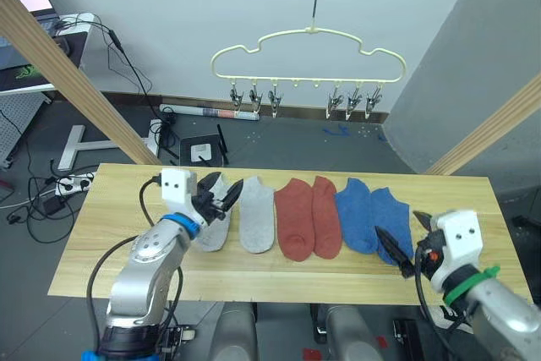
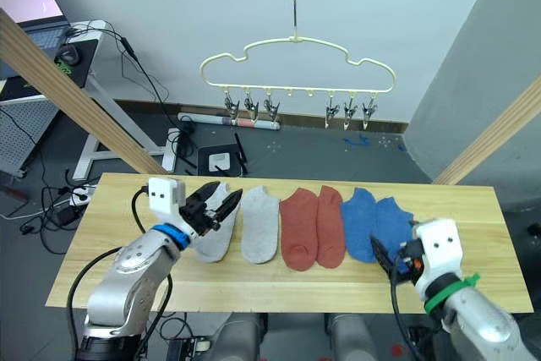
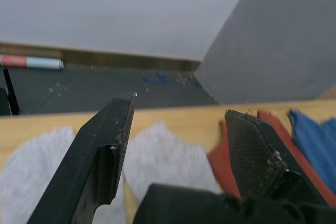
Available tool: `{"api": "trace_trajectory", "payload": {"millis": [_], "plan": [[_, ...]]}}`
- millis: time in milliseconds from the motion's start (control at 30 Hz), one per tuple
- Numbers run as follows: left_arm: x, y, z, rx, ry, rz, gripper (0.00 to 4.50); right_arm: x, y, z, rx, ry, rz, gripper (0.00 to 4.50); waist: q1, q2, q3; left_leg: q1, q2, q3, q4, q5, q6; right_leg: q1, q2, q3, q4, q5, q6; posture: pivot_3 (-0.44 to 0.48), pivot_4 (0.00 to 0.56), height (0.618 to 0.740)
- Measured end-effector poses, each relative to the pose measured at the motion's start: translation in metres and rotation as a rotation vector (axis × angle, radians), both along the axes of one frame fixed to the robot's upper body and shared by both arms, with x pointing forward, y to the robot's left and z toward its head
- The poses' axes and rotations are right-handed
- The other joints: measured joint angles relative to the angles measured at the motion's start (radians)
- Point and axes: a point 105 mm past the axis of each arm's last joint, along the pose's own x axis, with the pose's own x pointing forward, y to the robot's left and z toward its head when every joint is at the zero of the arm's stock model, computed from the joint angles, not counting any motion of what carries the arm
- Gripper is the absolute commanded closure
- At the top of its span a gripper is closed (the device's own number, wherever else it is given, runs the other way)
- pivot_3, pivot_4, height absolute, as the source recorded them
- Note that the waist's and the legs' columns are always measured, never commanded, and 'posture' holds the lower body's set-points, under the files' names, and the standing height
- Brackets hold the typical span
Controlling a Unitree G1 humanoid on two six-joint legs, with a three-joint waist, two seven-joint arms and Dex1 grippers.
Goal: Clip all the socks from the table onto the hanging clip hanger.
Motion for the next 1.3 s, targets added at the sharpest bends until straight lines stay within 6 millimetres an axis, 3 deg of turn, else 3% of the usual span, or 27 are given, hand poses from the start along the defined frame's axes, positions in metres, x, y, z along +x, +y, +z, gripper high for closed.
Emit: {"api": "trace_trajectory", "payload": {"millis": [133,333,567,600,667,1300], "plan": [[0.012,-0.008,0.019,-0.038,-0.073,0.013,1.47,0.013,0.005,0.027,-0.021,-0.052,0.067,0.0,0.0,0.0,-0.001,0.0,0.0,0.0,0.002,0.0,0.0,0.001,0.0,0.0,0.0,0.001,0.001,0.024,0.272,0.74],[0.026,-0.011,0.031,-0.06,-0.106,0.063,1.47,0.023,0.015,0.061,-0.045,-0.109,0.165,0.0,0.0,-0.001,-0.001,-0.001,-0.001,0.0,0.007,0.0,0.0,0.002,0.0,0.0,0.001,0.005,-0.002,0.026,0.269,0.74],[0.038,-0.012,0.051,-0.063,-0.167,0.104,1.47,0.025,0.028,0.086,-0.079,-0.152,0.262,0.0,0.0,-0.001,-0.002,-0.001,-0.001,0.0,0.01,0.0,0.001,0.003,0.0,0.001,0.001,0.007,-0.002,0.026,0.276,0.74],[0.039,-0.012,0.053,-0.064,-0.173,0.107,1.82,0.025,0.03,0.09,-0.077,-0.158,0.271,0.0,0.0,-0.001,-0.002,-0.001,-0.001,0.0,0.01,0.0,0.001,0.003,0.0,0.001,0.001,0.007,-0.002,0.025,0.277,0.74],[0.041,-0.013,0.058,-0.069,-0.186,0.112,1.82,0.026,0.033,0.096,-0.074,-0.174,0.282,0.0,0.0,-0.001,-0.002,-0.002,-0.001,-0.001,0.011,0.0,0.001,0.003,0.0,0.001,0.001,0.007,-0.002,0.025,0.279,0.74],[0.07,-0.024,0.084,-0.075,-0.244,0.15,1.82,0.022,0.039,0.091,-0.05,-0.14,0.259,0.0,-0.004,-0.001,-0.001,-0.002,-0.001,-0.001,0.011,0.0,0.001,0.003,0.0,0.001,0.001,0.007,-0.001,-0.023,0.298,0.74]]}}
